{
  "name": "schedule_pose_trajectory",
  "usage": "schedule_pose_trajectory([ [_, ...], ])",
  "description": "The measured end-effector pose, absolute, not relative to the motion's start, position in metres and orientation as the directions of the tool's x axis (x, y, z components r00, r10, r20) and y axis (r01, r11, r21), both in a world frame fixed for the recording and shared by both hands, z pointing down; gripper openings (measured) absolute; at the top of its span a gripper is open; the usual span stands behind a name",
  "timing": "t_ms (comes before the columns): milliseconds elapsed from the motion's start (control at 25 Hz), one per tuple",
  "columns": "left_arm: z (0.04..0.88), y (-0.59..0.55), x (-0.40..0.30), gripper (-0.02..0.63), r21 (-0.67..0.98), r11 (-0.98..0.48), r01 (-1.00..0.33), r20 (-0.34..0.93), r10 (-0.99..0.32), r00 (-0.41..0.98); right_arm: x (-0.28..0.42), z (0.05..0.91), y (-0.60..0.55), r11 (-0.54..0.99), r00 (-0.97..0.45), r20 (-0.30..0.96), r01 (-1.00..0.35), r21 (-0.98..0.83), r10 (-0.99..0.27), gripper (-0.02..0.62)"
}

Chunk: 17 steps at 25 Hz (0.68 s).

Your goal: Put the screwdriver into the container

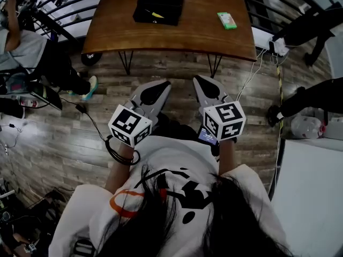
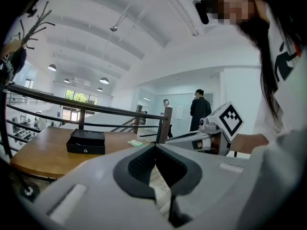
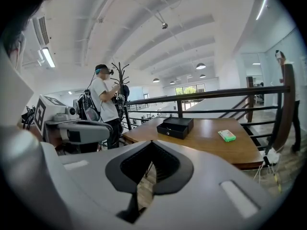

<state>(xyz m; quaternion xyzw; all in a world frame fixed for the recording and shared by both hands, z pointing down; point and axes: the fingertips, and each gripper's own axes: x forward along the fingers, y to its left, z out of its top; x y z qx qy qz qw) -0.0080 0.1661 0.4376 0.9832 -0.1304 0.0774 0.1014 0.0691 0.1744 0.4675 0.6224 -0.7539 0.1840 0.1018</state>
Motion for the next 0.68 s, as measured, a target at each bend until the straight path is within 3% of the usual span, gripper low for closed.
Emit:
schedule_pose_trajectory([
  [680,0.438,0.161,-0.001,0.000,0.174,-0.949,-0.263,0.187,-0.230,0.955,0.075,0.468,0.170,0.159,-0.204,0.385,-0.976,-0.147,-0.900,0.012],
])
